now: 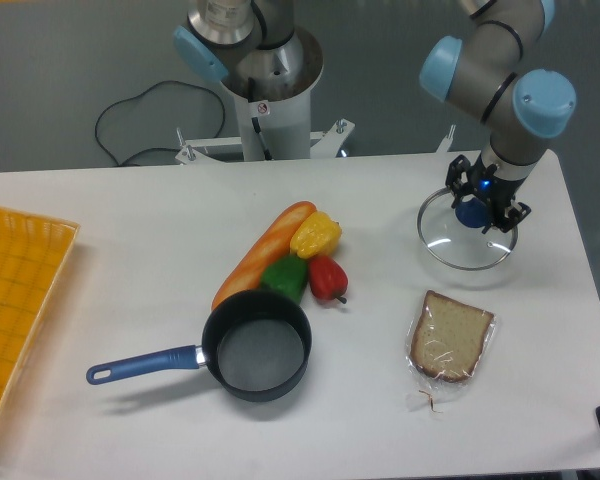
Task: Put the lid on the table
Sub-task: 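Move the held lid beyond the bread slice and lower it toward the table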
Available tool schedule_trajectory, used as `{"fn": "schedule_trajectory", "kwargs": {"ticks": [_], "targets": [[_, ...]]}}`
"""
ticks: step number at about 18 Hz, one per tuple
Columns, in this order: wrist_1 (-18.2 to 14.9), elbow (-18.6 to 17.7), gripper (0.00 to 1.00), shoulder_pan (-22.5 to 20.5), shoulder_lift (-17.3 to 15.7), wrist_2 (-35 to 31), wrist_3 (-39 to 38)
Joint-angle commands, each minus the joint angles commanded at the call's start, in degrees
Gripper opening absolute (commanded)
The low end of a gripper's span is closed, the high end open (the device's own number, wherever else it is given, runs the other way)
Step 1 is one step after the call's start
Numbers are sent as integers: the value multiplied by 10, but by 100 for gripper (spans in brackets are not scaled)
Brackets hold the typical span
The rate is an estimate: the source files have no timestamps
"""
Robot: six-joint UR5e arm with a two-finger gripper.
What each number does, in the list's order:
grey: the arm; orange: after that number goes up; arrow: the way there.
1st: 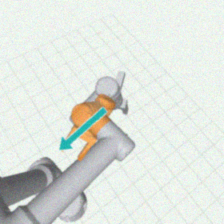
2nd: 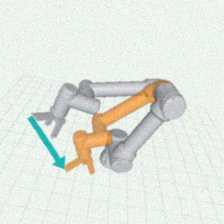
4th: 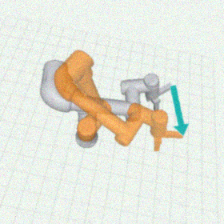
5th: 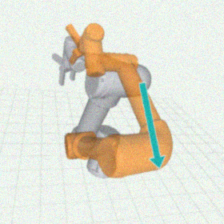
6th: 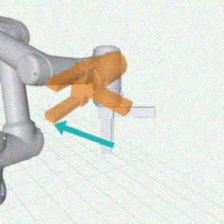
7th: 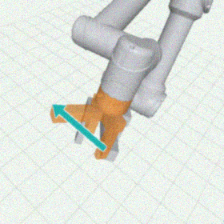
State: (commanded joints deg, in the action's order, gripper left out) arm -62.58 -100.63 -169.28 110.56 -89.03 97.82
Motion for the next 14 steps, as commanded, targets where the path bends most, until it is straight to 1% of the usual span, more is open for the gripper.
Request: {"fn": "schedule_trajectory", "kwargs": {"ticks": [6,14], "targets": [[20,-14,51,0,5,0,0],[19,-17,51,1,13,-3,-4]]}}
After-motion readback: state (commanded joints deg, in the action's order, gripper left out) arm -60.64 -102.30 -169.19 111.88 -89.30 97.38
